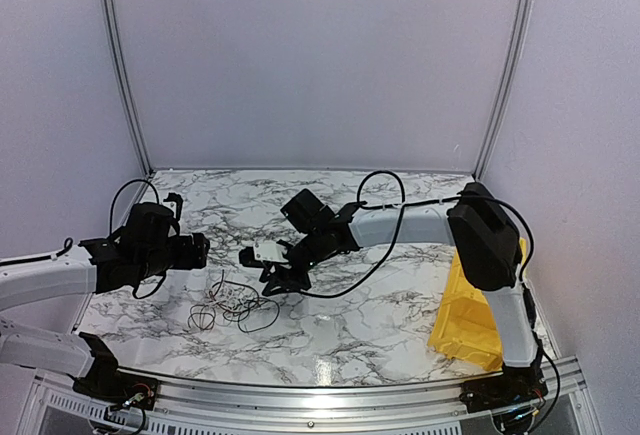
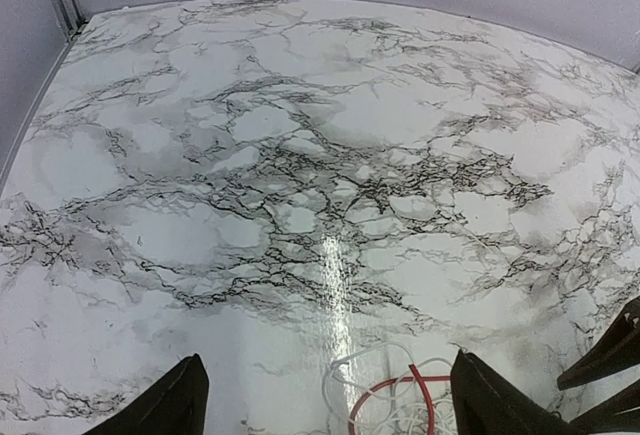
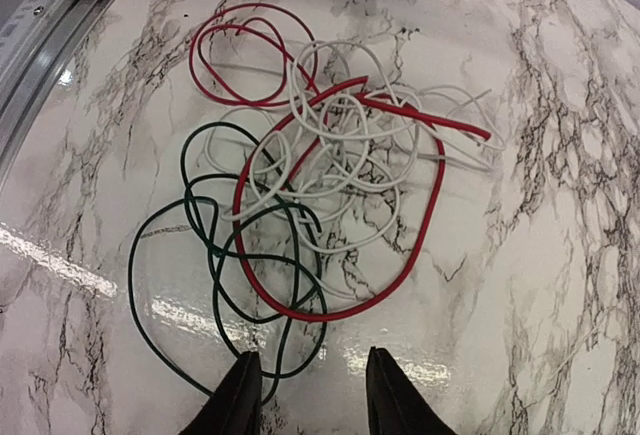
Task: Untangle the cables
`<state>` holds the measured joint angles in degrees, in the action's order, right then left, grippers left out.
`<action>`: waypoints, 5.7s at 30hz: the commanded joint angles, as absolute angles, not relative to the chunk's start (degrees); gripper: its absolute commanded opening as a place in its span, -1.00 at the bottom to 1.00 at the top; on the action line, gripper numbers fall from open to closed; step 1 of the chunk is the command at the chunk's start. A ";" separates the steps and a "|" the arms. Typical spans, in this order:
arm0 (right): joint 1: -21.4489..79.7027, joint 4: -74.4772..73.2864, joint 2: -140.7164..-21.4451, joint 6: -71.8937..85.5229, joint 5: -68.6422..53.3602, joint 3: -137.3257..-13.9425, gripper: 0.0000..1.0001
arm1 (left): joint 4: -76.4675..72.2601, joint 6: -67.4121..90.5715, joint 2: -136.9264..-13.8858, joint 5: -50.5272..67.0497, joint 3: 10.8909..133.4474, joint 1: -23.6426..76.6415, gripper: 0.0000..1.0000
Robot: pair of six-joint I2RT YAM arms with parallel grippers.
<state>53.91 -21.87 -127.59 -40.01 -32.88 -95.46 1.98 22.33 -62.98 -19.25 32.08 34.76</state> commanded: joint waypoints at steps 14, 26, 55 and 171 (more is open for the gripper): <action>57.90 -24.80 -130.80 -45.59 -29.64 -98.89 -0.26 | 3.06 25.40 -63.55 -17.41 33.03 34.45 0.74; 58.09 -23.75 -128.48 -40.31 -27.51 -100.58 -1.00 | 0.55 25.06 -65.95 -5.61 31.82 34.50 0.58; 49.53 -15.61 -119.89 -11.82 -44.20 -102.74 -1.00 | -32.09 23.59 -78.33 -4.44 27.44 43.48 0.52; 12.46 -19.91 -92.27 -15.14 -23.72 -122.63 -1.00 | -14.89 10.33 -95.62 6.39 39.77 44.78 -0.89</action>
